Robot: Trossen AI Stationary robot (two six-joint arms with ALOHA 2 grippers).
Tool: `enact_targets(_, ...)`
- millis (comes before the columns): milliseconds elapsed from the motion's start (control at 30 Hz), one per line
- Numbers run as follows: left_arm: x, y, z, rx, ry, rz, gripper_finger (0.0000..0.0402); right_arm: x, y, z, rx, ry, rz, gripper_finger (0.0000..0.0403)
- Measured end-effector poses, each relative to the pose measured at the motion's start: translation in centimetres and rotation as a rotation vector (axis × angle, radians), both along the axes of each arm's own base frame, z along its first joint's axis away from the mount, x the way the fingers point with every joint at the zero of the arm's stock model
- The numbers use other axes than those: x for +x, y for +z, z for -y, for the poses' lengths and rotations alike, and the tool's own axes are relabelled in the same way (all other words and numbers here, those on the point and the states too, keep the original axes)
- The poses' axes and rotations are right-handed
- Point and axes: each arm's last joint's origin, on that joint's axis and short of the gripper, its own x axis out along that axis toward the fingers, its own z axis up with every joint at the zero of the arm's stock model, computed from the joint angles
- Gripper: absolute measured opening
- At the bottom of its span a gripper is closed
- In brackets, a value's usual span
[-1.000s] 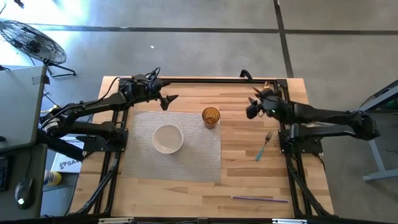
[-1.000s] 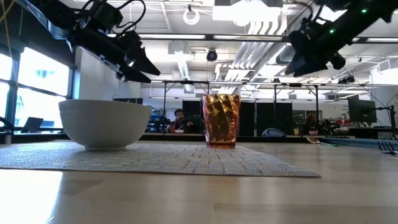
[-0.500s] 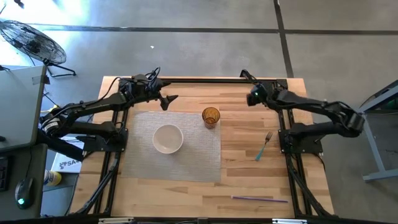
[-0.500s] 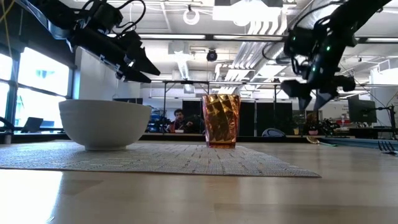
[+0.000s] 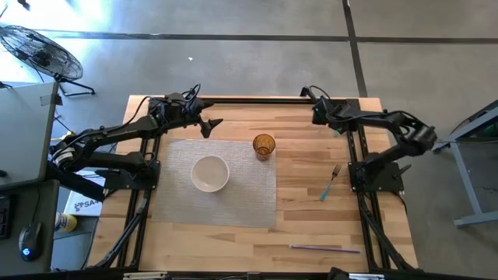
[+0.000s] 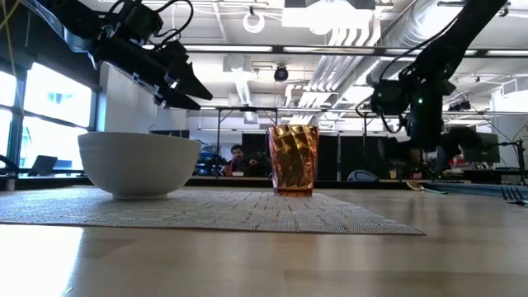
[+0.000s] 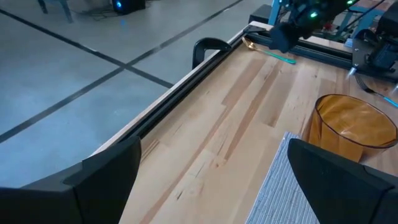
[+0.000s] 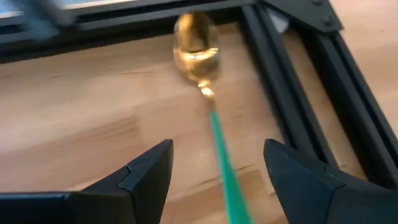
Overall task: Pick & Place Utensil
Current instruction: Put the green spoon into the white bowl on the gray mat
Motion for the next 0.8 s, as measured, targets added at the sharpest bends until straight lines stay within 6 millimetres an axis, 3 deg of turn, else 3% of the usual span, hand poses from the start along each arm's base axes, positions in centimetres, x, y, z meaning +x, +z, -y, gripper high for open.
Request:
enact_targets(200,0.0,0.0,0.0,-0.001,0.000,-0.001,0.0399,0.5,-0.2,1.1,-0.052,-0.011,0.072,0.0242)
enact_targets(433,0.0,0.0,0.0,-0.001,0.000,-0.001,0.0399,0.5,-0.6,0.9,-0.057,-0.047,0.047,0.0228)
enact_targets(800,-0.1,-0.3,0.1,-0.022,-0.001,-0.028,0.0399,1.1,-3.9,-0.6,-0.007,-0.092,0.042,0.0225)
